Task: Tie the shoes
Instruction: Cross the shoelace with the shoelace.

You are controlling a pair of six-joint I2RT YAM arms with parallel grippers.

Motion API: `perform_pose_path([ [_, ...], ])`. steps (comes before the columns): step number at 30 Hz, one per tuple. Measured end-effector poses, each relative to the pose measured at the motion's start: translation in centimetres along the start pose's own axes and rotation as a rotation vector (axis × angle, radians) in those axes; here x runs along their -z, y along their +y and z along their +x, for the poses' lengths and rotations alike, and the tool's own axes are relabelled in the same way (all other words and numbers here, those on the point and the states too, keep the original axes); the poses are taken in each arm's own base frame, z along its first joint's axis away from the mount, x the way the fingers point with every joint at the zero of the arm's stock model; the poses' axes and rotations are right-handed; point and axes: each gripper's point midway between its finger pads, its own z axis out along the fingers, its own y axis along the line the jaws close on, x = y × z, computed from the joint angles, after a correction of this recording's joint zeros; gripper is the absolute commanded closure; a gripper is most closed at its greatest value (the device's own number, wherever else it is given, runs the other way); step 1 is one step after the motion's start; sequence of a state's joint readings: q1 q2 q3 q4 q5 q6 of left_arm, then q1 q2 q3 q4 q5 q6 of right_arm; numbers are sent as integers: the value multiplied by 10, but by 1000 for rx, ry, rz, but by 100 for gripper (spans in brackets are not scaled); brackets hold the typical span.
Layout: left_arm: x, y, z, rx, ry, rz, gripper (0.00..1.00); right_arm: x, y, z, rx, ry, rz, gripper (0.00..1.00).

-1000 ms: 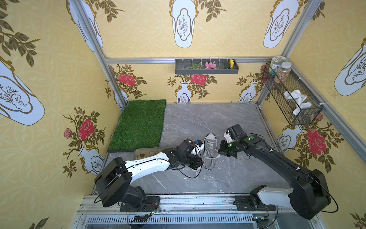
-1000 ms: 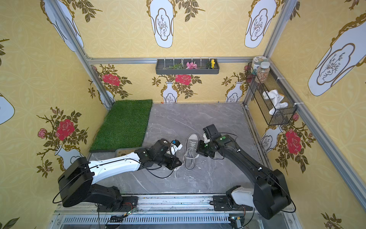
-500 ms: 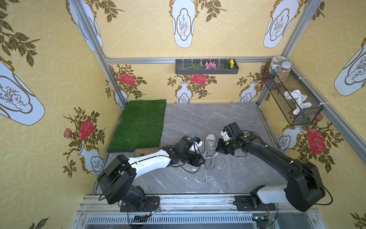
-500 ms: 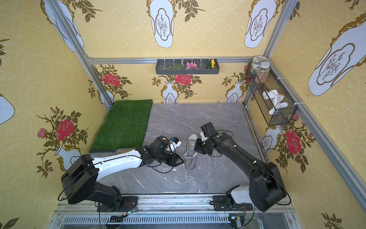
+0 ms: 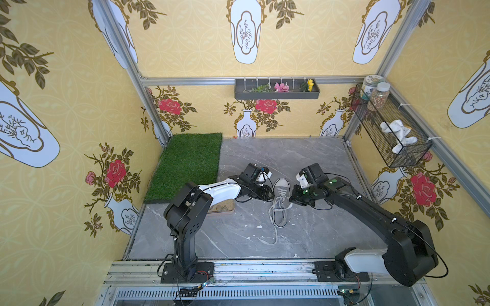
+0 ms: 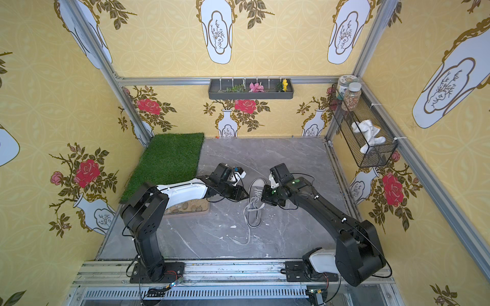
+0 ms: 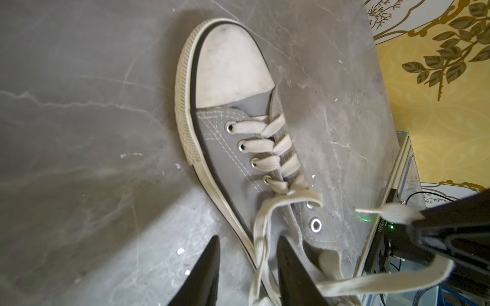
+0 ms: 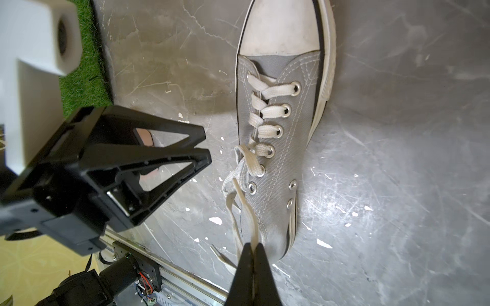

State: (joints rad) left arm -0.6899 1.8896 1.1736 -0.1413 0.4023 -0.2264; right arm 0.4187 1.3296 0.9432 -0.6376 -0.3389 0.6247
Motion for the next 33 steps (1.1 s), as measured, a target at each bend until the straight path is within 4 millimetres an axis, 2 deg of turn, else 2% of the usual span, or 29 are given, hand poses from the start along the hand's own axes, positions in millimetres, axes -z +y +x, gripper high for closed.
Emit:
perform_pose_path([
  [5, -8, -7, 0, -33, 42, 58, 63, 0, -1, 2, 0, 0, 1, 100],
  [16, -24, -3, -3, -51, 95, 66, 70, 0, -4, 5, -7, 11, 7, 100],
  [21, -29, -2, 2, -42, 119, 80, 75, 1, -4, 6, -7, 12, 8, 100],
  [33, -27, -11, 5, -39, 137, 137, 72, 0, -6, 7, -10, 15, 11, 100],
])
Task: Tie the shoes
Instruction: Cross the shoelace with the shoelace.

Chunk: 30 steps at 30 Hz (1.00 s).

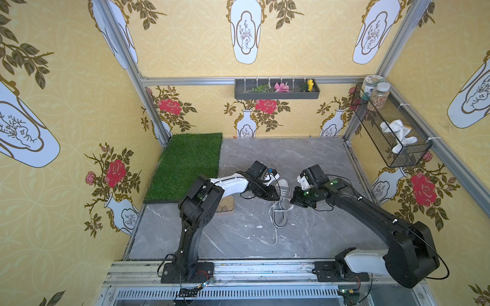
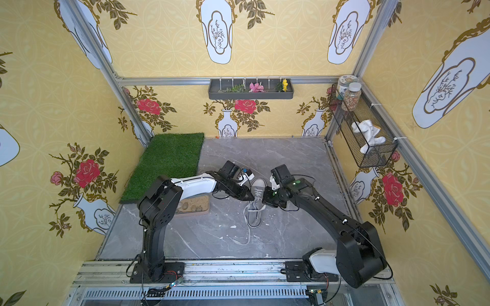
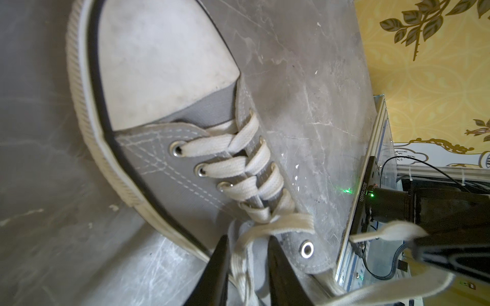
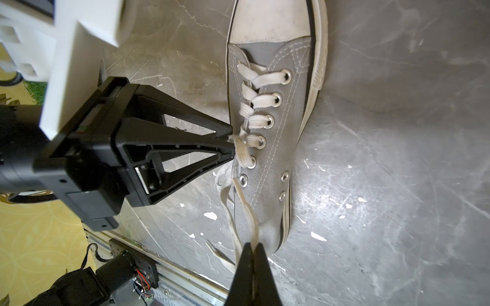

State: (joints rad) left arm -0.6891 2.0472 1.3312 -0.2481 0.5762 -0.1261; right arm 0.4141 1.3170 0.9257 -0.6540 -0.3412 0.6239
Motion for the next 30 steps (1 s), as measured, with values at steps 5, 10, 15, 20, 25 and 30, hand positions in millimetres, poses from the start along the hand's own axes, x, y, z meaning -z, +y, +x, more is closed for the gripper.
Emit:
perform_pose_path([
  [5, -5, 3, 1, 3, 13, 2, 81, 0, 0, 0, 0, 1, 0, 100],
  [10, -5, 3, 1, -1, 14, 3, 96, -1, -1, 0, -1, 3, 2, 100],
  [15, 1, 0, -1, -7, 1, 4, 100, -3, -2, 1, -1, 12, 5, 100],
  [20, 16, -9, -5, -14, -36, 6, 100, -7, 2, 5, 4, 34, -10, 100],
  [25, 23, -16, -11, -24, -63, 11, 100, -16, 9, 10, 25, 63, -34, 100],
  [30, 24, -16, -12, -10, -66, 5, 100, -22, 14, 15, 44, 77, -52, 100],
])
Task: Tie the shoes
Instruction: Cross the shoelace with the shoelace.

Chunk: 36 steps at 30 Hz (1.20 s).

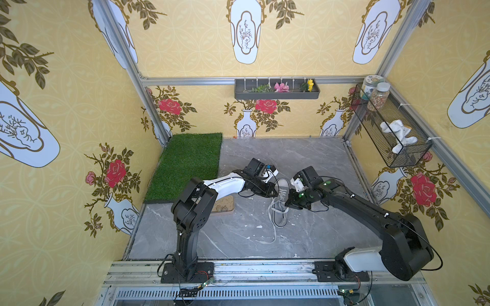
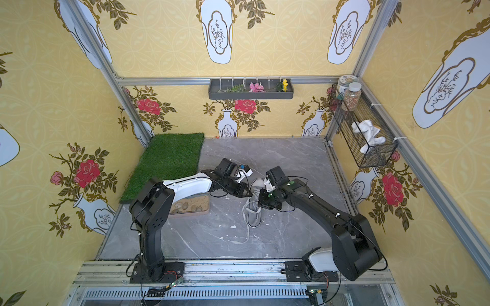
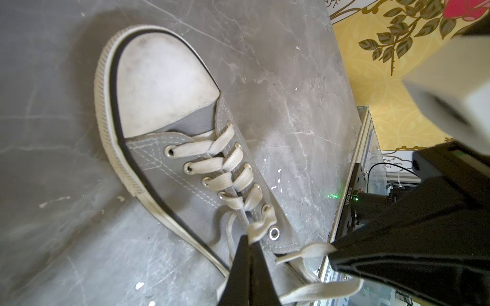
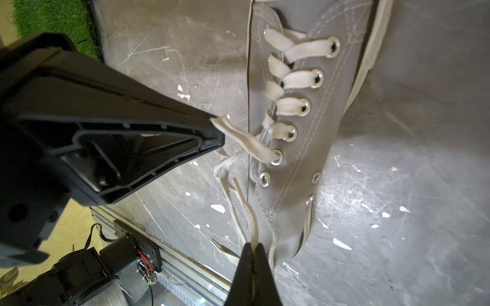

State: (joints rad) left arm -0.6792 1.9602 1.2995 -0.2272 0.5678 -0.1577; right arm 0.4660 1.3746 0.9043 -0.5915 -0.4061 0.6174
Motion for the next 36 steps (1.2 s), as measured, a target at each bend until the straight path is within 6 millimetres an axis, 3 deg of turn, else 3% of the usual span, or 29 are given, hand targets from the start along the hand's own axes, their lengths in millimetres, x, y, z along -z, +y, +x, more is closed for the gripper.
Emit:
perform_pose_path([
  [7, 4, -4, 1, 5, -2, 11, 100, -11, -9, 1, -9, -21, -1, 100],
  [12, 12, -16, 1, 16, -11, 43, 100, -24, -6, -16, -17, -68, -27, 100],
  [20, 10, -19, 6, 56, -4, 73, 99, -38, -1, -31, -45, -151, -103, 100],
  [25, 6, -15, 14, 106, 5, 80, 80, -47, -8, -30, -68, -201, -147, 100],
  [36, 11, -11, 9, 155, -19, 94, 66, -55, 4, -49, -33, -326, -240, 100],
])
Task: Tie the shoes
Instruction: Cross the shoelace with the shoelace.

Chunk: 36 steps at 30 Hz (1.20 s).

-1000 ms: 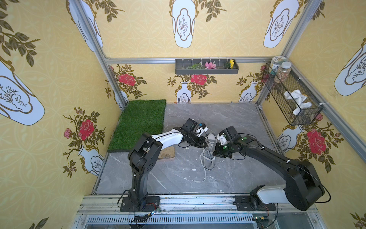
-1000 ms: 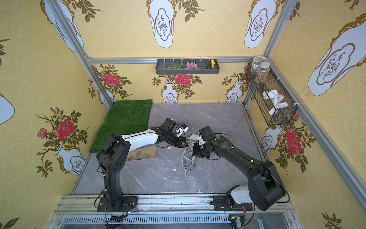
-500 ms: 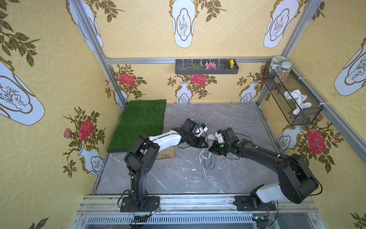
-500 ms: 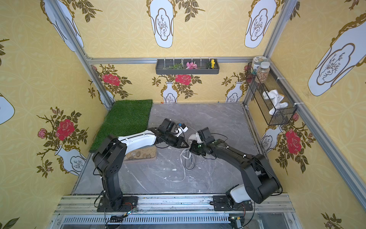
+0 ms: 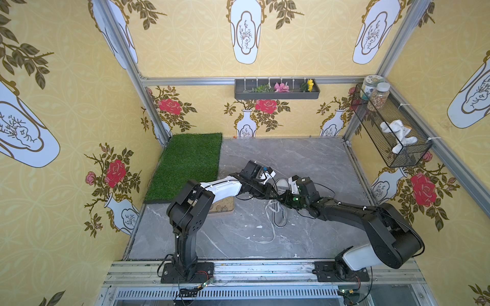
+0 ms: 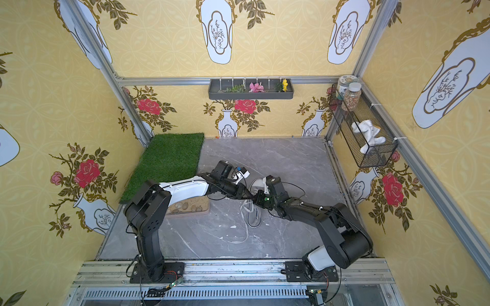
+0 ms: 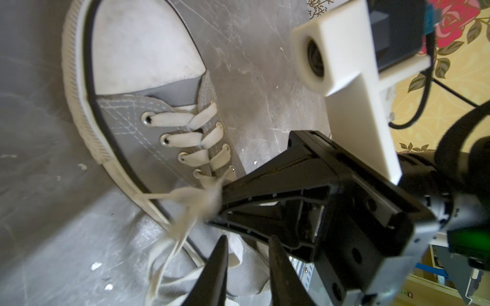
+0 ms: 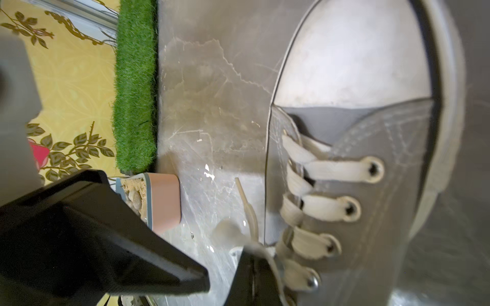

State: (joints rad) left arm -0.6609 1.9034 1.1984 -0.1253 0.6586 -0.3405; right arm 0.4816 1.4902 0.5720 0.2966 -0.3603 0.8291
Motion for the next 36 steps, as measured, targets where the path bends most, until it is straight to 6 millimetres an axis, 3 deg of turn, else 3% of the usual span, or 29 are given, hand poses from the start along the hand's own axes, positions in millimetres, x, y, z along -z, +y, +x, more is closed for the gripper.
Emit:
perform_pose_path([
  [8, 24, 6, -14, 19, -58, -29, 55, -2, 6, -5, 56, -45, -55, 100],
  [12, 29, 24, -23, 82, -89, -66, 55, -4, 4, -5, 90, -53, -56, 100],
  [22, 10, 53, -53, 180, -102, -141, 58, -7, -7, -13, 176, -63, 94, 100],
  [28, -2, 70, -55, 227, -76, -175, 60, -10, -17, -12, 220, -43, 206, 100],
  [36, -12, 72, -58, 253, -64, -183, 60, -13, -30, -9, 245, -37, 276, 100],
])
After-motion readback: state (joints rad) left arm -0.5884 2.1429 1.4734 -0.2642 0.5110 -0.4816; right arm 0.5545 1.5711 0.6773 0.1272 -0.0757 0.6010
